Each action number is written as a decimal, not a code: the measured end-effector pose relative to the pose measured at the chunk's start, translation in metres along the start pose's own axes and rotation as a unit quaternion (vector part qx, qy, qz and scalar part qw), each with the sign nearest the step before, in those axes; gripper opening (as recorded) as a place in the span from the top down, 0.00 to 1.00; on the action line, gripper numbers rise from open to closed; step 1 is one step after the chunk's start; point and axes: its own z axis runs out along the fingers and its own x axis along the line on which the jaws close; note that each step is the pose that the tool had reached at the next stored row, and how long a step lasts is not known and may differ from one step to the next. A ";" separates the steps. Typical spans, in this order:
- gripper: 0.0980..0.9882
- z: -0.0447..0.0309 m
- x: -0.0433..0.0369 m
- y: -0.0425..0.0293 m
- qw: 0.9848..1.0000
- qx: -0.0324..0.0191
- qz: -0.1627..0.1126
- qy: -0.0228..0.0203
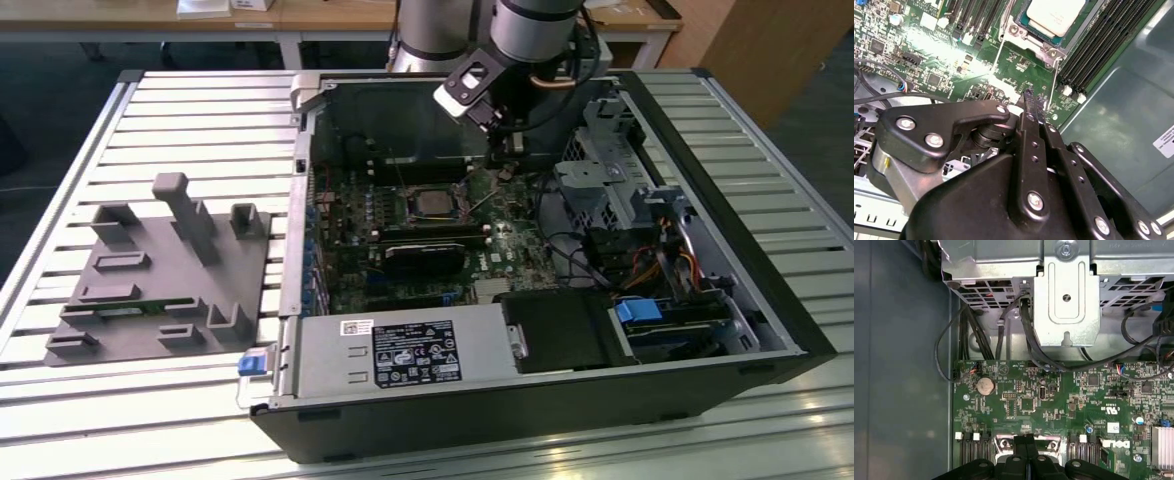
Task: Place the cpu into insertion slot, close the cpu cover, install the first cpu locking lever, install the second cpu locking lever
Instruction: 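Close the cpu cover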
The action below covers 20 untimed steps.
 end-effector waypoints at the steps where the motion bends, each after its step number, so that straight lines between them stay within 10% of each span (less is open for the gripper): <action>1: 0.99 0.0002 0.0000 0.0002 1.000 0.000 0.000 0.000; 20: 0.99 0.0021 -0.0001 0.0064 1.000 0.000 -0.001 0.000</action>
